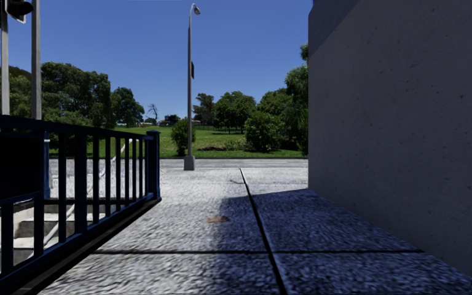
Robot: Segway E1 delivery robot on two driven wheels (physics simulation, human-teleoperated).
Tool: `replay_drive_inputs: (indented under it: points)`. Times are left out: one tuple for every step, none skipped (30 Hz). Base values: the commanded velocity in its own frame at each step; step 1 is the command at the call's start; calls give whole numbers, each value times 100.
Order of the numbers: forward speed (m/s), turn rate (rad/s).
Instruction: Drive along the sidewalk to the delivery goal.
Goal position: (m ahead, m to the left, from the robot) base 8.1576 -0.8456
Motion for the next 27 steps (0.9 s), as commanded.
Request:
replay_drive_inputs:
  points:
    - [194, 0]
    - [194, 0]
    - [194, 0]
    - [194, 0]
    - [194, 0]
    - [194, 0]
    - [194, 0]
    - [194, 0]
    - [194, 0]
    - [194, -13]
    - [194, -18]
    - [194, -20]
    - [194, -20]
    - [194, -23]
    - [194, -25]
    - [194, -25]
    - [194, -25]
    - [194, -18]
    - [194, 0]
    - [194, 0]
    - [194, 0]
    - [194, 0]
    - [194, 0]
    - [194, 0]
    - [194, 0]
    - [194, 0]
    - [194, 0]
